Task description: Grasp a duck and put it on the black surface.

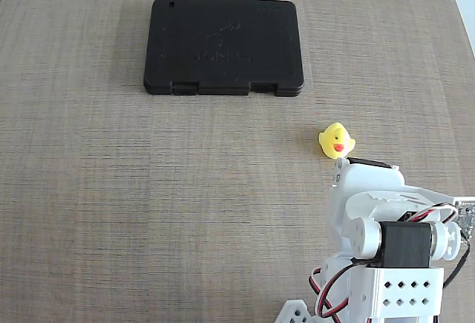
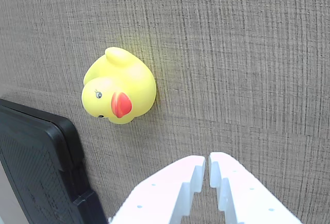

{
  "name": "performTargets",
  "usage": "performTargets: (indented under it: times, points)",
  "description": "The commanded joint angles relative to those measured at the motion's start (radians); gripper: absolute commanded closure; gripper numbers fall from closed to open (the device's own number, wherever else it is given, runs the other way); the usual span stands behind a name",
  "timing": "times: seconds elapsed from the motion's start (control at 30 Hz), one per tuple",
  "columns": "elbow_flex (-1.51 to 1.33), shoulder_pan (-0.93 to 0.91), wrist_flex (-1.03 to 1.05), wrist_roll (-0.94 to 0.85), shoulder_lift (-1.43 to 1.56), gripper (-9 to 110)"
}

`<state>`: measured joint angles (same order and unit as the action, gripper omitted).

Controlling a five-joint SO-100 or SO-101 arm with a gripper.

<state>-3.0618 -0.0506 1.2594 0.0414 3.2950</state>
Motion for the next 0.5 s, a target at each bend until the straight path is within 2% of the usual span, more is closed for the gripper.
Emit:
performTargets:
  times: [0.0, 0.47]
  points:
    - [0.006, -0.014, -0.003, 0.002, 0.067, 102]
    - [0.009, -0.006, -0.009, -0.006, 0.061, 102]
